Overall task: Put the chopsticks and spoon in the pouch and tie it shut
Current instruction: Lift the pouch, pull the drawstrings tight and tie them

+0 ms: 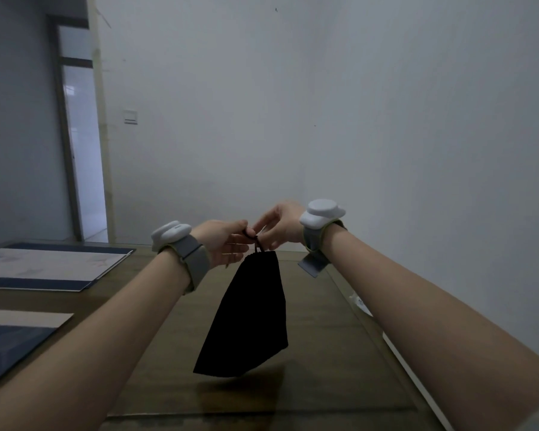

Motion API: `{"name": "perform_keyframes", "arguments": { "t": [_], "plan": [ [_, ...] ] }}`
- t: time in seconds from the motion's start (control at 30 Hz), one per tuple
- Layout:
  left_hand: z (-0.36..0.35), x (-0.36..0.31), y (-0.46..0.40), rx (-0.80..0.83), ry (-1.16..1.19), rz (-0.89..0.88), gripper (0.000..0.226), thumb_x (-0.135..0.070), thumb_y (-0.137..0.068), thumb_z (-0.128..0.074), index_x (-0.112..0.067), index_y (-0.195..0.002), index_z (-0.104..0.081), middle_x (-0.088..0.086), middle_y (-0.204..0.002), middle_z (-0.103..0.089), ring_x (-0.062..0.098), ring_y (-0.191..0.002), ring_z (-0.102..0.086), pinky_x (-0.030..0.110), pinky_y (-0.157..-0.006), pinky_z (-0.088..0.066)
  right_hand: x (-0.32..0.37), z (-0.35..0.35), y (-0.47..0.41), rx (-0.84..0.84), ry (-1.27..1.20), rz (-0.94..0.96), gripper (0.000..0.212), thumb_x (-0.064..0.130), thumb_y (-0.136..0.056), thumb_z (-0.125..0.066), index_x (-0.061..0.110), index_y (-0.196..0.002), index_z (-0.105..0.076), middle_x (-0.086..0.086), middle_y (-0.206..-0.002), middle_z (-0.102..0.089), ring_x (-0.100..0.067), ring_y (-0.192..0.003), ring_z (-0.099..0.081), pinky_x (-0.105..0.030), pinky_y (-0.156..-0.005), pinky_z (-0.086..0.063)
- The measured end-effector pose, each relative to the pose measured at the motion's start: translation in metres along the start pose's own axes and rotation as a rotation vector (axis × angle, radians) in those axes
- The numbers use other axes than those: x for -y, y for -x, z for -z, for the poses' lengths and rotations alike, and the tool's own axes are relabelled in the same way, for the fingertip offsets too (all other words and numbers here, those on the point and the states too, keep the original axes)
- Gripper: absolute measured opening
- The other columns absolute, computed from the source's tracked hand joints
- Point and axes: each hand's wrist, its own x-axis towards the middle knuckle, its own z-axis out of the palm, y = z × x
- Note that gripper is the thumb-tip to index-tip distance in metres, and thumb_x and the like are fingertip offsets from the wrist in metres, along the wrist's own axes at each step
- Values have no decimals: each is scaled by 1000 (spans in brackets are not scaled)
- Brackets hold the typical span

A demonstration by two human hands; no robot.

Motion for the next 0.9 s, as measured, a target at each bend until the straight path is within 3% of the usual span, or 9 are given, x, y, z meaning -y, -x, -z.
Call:
{"name": "perform_keyframes", "arguments": {
  "t": [0.2, 0.27, 0.43, 0.57, 0.7, 0.9],
  "plan": [
    [5, 5, -2, -106, 45, -24, 39, -25, -96, -42, -14, -59, -47, -2, -58, -67, 14, -68, -54, 25, -61, -42, -9, 0, 3, -70, 18, -66, 20, -3, -76, -70, -8, -96, -71, -9, -62, -64, -13, -52, -61, -20, -59, -57],
    [11, 7, -2, -78, 99, -21, 40, -25, -97, -38, -14, -59, -43, -5, -50, -69, 16, -73, -57, 26, -66, -42, -14, 1, 3, -96, -17, -92, 20, -3, -76, -70, -9, -96, -71, -8, -59, -64, -11, -50, -61, -19, -58, -57],
    [15, 12, -2, 32, 233, -33, 40, -26, -98, -35, -17, -60, -39, -3, -58, -73, 13, -82, -65, 29, -77, -45, -20, 3, 4, -160, -21, -130, 20, -2, -79, -67, -11, -97, -70, -10, -59, -62, -14, -50, -57, -15, -48, -52],
    [19, 15, -5, -3, 172, -8, 40, -28, -98, -34, -18, -60, -38, -8, -43, -58, 5, -58, -70, 28, -67, -41, -25, 3, 9, -163, 115, -163, 16, 7, -80, -69, -2, -92, -74, -7, -63, -64, -12, -50, -58, -15, -50, -54],
    [18, 14, -7, -79, 41, 19, 39, -30, -98, -35, -19, -60, -37, -5, -32, -48, 2, -41, -62, 25, -59, -32, -27, 0, 8, -156, 172, -166, 15, 7, -80, -68, -1, -92, -74, -1, -53, -61, 1, -29, -52, -9, -38, -45],
    [12, 13, -7, -136, -59, 40, 39, -30, -97, -36, -19, -59, -38, -4, -25, -37, 2, -31, -54, 24, -54, -26, -24, 0, 8, -122, 235, -190, 16, 6, -81, -66, -1, -94, -73, -2, -55, -61, 2, -27, -51, -9, -40, -45]
  ]
}}
